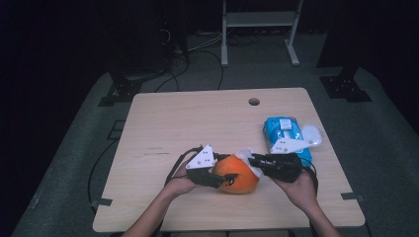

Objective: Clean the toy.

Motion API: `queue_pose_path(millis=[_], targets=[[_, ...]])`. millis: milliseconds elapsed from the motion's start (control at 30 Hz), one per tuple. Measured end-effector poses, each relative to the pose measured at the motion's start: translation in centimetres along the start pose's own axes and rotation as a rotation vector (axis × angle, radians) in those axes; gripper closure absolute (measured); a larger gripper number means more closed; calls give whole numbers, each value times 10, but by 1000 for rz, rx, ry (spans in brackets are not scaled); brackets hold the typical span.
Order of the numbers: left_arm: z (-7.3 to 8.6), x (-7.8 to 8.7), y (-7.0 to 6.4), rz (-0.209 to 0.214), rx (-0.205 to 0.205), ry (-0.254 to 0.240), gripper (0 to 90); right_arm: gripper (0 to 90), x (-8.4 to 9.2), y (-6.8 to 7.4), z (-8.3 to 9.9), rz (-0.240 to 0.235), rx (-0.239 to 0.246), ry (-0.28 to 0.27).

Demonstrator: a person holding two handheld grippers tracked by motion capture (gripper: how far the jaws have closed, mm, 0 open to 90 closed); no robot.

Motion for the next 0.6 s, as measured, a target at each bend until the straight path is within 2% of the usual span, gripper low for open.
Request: queue_pose_path(millis=[33, 67, 100, 133, 167, 200, 267, 367, 500, 600], targets=[[9, -2, 5, -18, -1, 18, 388, 778, -3, -2, -2, 4, 5, 3], [26, -7, 13, -8, 87, 95, 293, 778, -18, -4, 3, -8, 5, 50], [32, -6, 17, 2, 154, 101, 224, 778, -29, -3, 10, -19, 12, 93], [32, -6, 17, 2, 154, 101, 183, 778, -29, -3, 10, -19, 12, 93], [35, -3, 20, 29, 210, 100, 183, 780, -38, 0, 18, -27, 19, 117], [37, 1, 20, 30, 208, 124, 141, 781, -47, 8, 23, -57, 4, 100], [37, 2, 18, 28, 192, 128, 154, 781, -47, 11, 22, -56, 9, 99], [38, 1, 14, 14, 147, 149, 267, 781, -46, 15, 15, -35, 43, 113], [42, 3, 12, 7, 123, 146, 327, 783, -42, 12, 9, -25, 54, 82], [42, 4, 10, 9, 105, 146, 332, 783, -36, 2, 9, -2, 40, 70]])
Point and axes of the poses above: each handheld gripper's, and its own axes: x roughly backward along the jaws, z roughly out of its underside, y roughly to its left, the point moved 7 cm from there along -x, roughly forward along the jaws, and after that the axes turned 1 degree about y, right-handed, at the moved point
